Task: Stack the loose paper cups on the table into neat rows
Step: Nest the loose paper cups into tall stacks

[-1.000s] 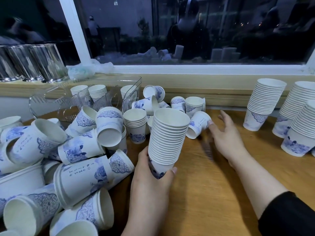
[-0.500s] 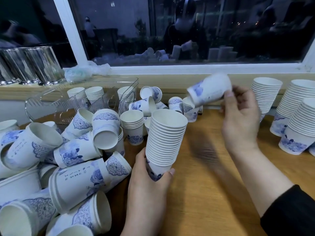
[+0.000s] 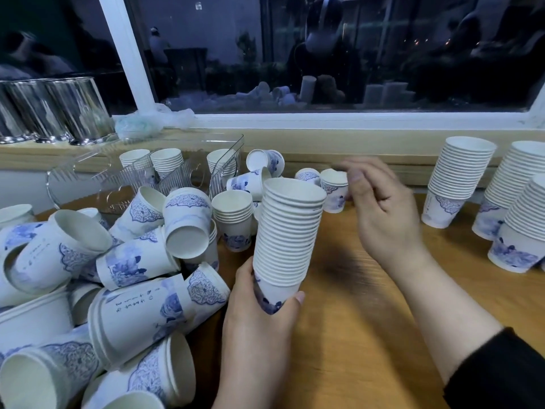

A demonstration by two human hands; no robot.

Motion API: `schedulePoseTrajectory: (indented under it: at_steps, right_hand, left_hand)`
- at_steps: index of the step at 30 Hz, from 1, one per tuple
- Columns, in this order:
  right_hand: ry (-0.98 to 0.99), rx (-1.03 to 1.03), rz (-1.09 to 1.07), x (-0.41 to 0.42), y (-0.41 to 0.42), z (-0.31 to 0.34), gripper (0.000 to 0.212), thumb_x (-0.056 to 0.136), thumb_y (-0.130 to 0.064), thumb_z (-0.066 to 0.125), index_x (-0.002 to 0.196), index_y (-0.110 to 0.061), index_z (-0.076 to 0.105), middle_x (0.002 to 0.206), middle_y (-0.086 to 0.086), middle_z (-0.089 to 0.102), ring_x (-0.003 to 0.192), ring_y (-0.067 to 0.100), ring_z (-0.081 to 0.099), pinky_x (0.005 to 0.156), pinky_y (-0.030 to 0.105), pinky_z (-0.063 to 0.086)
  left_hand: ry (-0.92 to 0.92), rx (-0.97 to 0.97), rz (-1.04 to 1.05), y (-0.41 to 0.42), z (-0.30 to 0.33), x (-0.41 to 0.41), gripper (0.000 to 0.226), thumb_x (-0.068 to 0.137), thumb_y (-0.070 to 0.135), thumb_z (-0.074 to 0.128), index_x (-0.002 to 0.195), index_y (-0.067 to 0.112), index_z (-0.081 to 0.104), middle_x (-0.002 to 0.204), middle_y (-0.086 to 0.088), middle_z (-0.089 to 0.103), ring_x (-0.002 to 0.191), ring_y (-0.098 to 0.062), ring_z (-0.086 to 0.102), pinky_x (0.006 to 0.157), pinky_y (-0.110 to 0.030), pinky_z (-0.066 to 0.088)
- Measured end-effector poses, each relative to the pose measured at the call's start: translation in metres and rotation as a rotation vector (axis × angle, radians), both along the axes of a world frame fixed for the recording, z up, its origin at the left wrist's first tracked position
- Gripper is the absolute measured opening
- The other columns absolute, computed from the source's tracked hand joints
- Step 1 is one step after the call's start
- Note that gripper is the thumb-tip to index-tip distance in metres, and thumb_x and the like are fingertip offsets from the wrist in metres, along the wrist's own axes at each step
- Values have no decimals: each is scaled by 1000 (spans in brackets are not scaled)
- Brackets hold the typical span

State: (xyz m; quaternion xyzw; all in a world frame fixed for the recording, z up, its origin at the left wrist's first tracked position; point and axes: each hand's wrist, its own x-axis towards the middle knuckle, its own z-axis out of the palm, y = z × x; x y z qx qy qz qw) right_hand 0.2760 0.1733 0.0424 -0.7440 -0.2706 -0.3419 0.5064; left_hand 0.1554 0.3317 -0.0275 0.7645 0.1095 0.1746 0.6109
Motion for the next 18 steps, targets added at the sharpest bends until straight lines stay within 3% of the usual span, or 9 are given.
schedulePoseTrajectory:
  at_steps: [2, 5, 8, 11, 14, 18]
  right_hand:
    - [101, -29, -142, 22, -10, -31, 22, 100, -9, 51, 113, -22, 64, 120, -2, 59, 101, -1, 55, 90, 18, 45]
    - [263, -189, -222, 49, -20, -60, 33, 98, -9, 52, 130, -18, 56, 149, 2, 37, 100, -9, 43, 89, 8, 38]
    - [271, -301, -265, 69, -15, -69, 41, 95, -4, 50, 134, -16, 54, 159, 4, 25, 123, 1, 40, 105, 25, 37]
    - [284, -433, -260, 89, -8, -77, 42, 94, -4, 49, 133, -14, 57, 163, 5, 18, 142, 22, 35, 113, 31, 31]
    - [263, -484, -293, 101, -11, -80, 35, 95, -7, 48, 128, -11, 61, 158, 4, 30, 138, 25, 41, 111, 30, 32]
    - [160, -362, -350, 97, -13, -74, 23, 93, -3, 54, 108, -4, 70, 120, 10, 58, 108, 29, 59, 92, 21, 38]
  left_hand:
    - [1, -4, 0, 0, 1, 1, 63, 74, 17, 84, 121, 46, 55, 107, 22, 71, 98, 3, 67, 87, -27, 49]
    - [-1, -4, 14, 0, 0, 2, 62, 74, 17, 84, 121, 45, 55, 107, 23, 71, 99, 3, 67, 90, -29, 51]
    - [-1, 8, 21, -1, 1, 3, 60, 74, 20, 84, 119, 45, 55, 106, 24, 71, 98, 5, 66, 89, -28, 51]
    - [1, 12, 31, -1, 1, 4, 62, 73, 21, 85, 122, 44, 55, 108, 21, 71, 100, 2, 67, 92, -31, 52]
    - [4, 10, 27, -1, 0, 4, 63, 73, 21, 85, 123, 45, 54, 108, 21, 71, 99, 4, 67, 91, -29, 52]
    - [0, 27, 16, 0, -1, 4, 65, 73, 22, 85, 124, 46, 53, 108, 23, 71, 100, 5, 66, 89, -24, 50]
